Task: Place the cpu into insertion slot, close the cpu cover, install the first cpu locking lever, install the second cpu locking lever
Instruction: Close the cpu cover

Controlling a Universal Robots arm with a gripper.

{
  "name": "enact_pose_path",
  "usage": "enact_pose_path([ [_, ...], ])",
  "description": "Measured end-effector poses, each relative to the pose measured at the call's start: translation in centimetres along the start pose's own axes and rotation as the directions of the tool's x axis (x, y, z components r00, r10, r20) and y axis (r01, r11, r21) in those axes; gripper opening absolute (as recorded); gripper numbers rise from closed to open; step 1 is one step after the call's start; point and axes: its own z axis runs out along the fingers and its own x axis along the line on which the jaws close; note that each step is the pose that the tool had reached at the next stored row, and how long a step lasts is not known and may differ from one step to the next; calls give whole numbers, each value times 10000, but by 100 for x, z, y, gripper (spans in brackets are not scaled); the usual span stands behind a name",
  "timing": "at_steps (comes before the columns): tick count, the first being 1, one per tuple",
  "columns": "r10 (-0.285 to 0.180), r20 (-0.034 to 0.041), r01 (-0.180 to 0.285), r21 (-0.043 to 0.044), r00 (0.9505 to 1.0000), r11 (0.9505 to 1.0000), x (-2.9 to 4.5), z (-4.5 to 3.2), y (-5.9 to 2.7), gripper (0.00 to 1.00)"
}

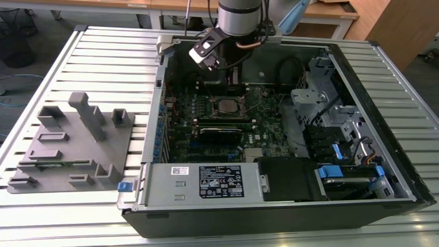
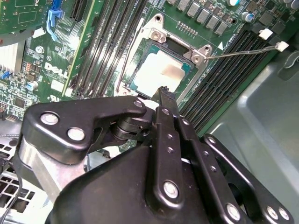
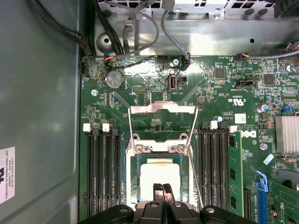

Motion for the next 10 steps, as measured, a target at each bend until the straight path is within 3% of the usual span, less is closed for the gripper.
enact_pose_path([
  [10, -1, -2, 1, -1, 10000, 10000, 0, -12, 12, 10],
])
